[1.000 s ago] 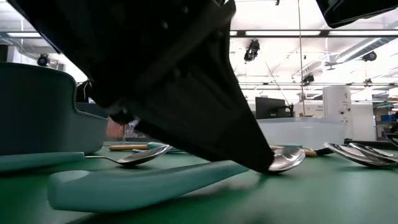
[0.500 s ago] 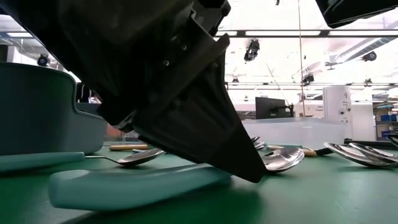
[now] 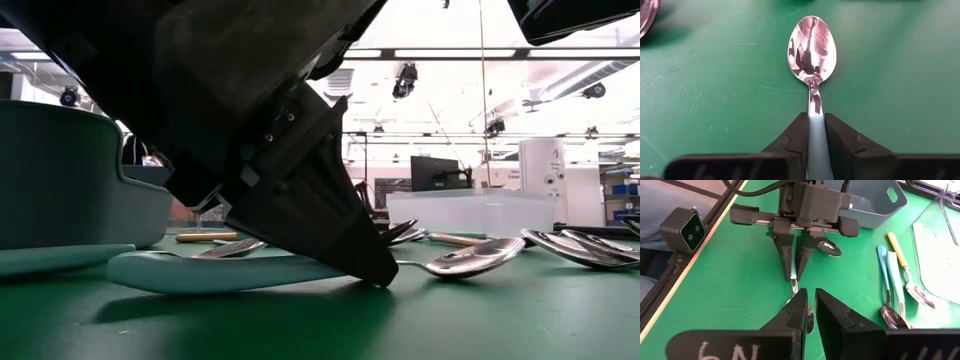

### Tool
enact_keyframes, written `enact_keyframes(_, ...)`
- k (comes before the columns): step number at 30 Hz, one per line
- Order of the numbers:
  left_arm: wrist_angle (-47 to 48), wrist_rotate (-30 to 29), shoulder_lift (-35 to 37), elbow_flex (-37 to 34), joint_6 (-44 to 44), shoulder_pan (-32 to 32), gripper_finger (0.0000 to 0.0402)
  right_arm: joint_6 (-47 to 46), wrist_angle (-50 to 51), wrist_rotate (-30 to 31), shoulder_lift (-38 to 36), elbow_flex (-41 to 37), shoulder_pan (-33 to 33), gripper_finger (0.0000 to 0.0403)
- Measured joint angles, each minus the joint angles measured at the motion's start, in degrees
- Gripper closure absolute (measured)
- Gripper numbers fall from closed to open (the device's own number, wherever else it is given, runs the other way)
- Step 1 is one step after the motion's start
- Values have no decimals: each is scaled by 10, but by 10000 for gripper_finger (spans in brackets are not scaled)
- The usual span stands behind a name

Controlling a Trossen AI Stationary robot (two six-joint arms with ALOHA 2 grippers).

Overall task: Sort silverware by color (type)
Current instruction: Put the light blue spoon into the gray bin

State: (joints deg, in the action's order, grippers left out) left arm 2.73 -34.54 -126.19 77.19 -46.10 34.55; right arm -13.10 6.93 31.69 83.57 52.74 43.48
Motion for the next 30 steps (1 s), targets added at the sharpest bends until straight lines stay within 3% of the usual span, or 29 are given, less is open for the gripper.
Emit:
enact_keyframes(7, -2, -2, 3, 0, 11, 0, 375, -5, -4, 23, 0, 0, 0, 374)
enact_keyframes(17, 9, -1, 56, -1, 126, -2, 375, -32, -5, 44, 0, 0, 0, 374)
enact_keyframes(30, 70, -8, 227, -43, 283, -10, 375, 9, -76, 45, -2, 0, -10, 374)
